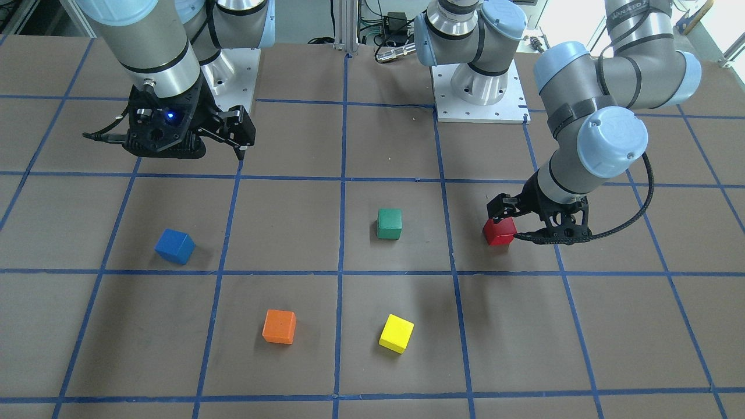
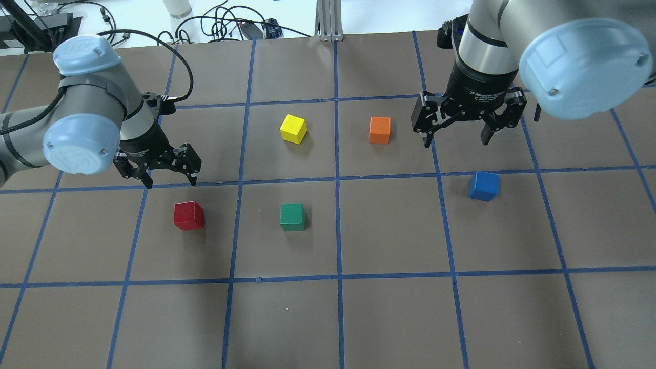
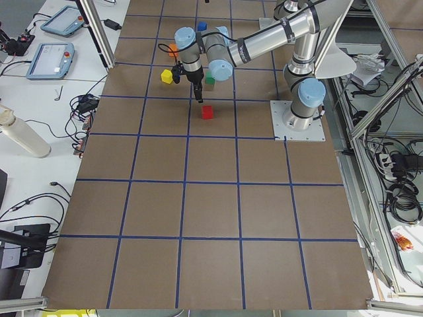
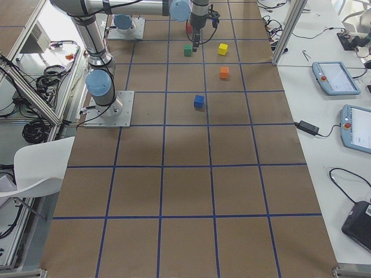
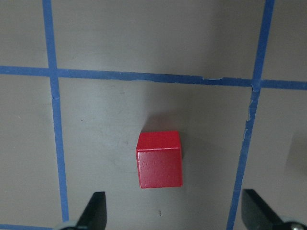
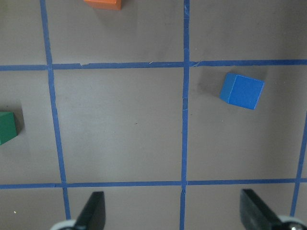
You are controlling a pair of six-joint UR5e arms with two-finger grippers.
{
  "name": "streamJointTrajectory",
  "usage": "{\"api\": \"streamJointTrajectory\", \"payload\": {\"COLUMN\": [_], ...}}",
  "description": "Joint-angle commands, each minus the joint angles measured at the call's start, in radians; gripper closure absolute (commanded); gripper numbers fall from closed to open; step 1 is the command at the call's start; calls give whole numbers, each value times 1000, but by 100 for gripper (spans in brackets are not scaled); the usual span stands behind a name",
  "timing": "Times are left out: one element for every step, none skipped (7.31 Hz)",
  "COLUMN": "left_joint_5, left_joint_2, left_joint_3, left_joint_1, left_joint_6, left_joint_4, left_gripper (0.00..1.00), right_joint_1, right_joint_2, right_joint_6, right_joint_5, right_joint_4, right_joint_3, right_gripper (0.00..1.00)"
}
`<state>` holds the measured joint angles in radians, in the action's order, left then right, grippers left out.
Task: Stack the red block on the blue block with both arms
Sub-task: 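Move the left gripper down over the red cube and close on it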
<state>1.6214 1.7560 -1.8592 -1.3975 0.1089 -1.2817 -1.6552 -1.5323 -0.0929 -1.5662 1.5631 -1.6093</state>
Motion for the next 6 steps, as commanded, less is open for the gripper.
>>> {"api": "streamJointTrajectory", "payload": {"left_joint_5": [0, 1, 2, 3, 6, 8], "left_joint_2": [28, 39, 57, 75, 94, 108], "left_joint_3": [-29, -35, -35, -35, -37, -37], "left_joint_1": [0, 0, 0, 0, 0, 0], "left_joint_6": [20, 40, 40, 41, 63, 66], "left_joint_4": [5, 25, 31, 35, 33, 33], "left_gripper": [0, 0, 0, 0, 0, 0], "right_joint_1": [0, 0, 0, 0, 0, 0], "right_joint_2": [0, 0, 0, 0, 1, 4], "right_joint_6": [-4, -4, -4, -4, -4, -4], "right_joint_5": [5, 5, 2, 3, 3, 2], "right_joint_4": [2, 2, 2, 2, 2, 2], "right_joint_3": [-7, -12, -14, -14, -14, -14], "right_gripper": [0, 0, 0, 0, 0, 0]}}
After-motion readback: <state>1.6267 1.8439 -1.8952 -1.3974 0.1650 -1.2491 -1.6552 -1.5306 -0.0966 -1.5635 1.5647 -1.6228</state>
